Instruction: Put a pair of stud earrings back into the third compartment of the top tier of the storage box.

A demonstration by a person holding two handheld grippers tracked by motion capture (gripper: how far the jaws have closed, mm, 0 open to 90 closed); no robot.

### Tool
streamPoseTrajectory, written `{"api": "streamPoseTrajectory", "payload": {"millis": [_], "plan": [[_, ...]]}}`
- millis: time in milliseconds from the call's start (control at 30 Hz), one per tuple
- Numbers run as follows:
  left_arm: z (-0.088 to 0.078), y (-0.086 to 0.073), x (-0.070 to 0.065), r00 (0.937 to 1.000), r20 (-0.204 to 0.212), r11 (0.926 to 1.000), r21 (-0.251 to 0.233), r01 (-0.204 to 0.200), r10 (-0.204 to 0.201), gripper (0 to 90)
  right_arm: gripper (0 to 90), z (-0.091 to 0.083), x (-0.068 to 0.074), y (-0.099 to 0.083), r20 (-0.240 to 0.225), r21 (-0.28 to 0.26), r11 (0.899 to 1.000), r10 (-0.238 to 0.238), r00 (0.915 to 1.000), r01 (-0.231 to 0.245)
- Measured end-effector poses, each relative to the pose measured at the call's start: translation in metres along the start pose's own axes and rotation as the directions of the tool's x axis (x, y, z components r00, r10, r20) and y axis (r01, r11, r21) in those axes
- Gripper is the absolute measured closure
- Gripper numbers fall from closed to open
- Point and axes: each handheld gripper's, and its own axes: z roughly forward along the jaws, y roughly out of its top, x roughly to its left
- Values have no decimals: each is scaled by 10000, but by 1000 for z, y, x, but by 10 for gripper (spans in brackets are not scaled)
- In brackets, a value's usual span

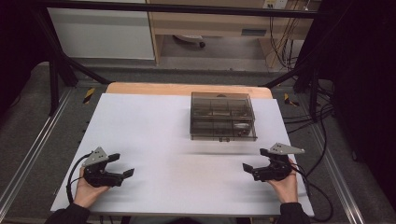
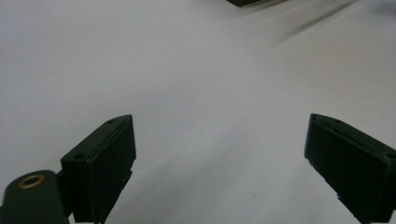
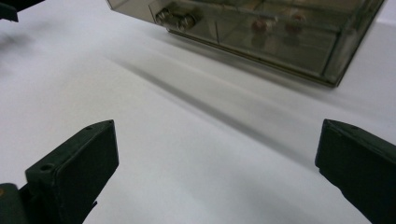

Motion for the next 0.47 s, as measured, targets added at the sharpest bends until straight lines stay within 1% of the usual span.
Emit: {"api": "streamPoseTrajectory", "payload": {"millis": [67, 267, 333, 467], "plan": [[0, 0, 0, 10000, -19, 10000, 43, -48, 49, 91, 0, -2, -4, -6, 54, 31, 9999, 128, 9999, -128], [1, 0, -1, 9999, 43, 9999, 92, -105, 105, 91, 0, -4, -12, -20, -89, 25, 9997, 253, 9996, -252], [1, 0, -2, 9999, 42, 9999, 104, -130, 129, 91, 0, -3, -12, -22, -125, 128, 9993, 351, 9993, -350], [2, 0, -2, 9999, 46, 9999, 113, -128, 127, 91, 0, -2, -12, -23, -189, 172, 9996, 246, 9995, -242]]}}
